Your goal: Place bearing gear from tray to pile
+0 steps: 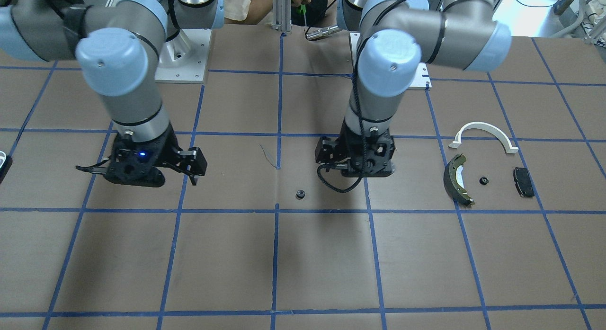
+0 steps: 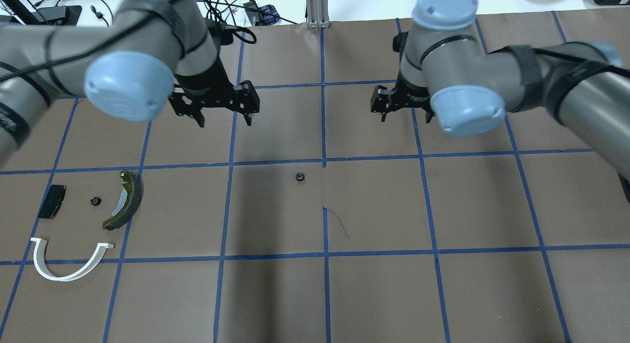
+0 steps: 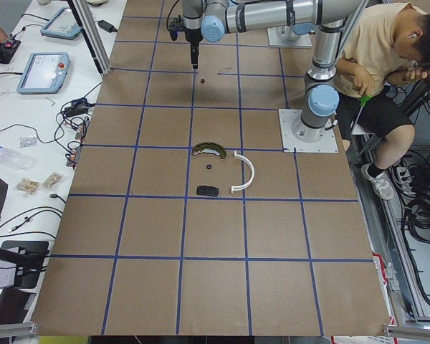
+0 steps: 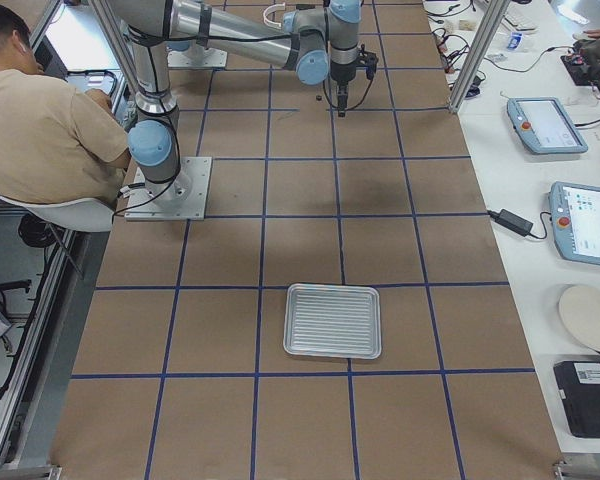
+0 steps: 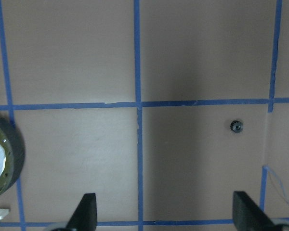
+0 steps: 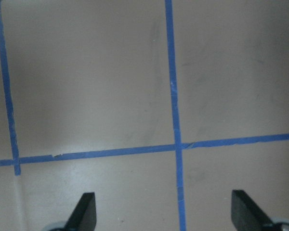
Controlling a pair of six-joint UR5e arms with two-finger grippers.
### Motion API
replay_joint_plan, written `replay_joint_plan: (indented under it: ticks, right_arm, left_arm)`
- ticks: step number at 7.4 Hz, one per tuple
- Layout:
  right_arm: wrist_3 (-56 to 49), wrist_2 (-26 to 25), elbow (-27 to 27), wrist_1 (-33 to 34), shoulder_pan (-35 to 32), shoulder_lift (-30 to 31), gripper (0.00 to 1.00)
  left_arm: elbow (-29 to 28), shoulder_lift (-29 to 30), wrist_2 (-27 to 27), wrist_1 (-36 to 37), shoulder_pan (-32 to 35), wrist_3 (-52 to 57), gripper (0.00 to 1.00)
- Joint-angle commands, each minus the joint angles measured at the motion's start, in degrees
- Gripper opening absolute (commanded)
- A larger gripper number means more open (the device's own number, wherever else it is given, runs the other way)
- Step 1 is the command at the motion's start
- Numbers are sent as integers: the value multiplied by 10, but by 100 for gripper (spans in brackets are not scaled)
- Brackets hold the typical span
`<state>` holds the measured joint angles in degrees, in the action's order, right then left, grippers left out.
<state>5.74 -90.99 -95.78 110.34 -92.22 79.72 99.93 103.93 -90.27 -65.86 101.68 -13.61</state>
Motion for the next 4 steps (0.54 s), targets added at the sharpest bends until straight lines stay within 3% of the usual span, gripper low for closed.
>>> replay_joint_plan:
  ticks: [1,2,4]
  right_arm:
    - [-46,1,93,-138,24,57,100]
    - [-43,-4,120,-201,21,73,100]
    - [-61,3,112,-207,15,74,100]
  left_arm:
    - [98,61,8,161,50,-63,100]
    - [104,81,18,175,56,-64,100]
    - [104,114,12,230,88,-78,100]
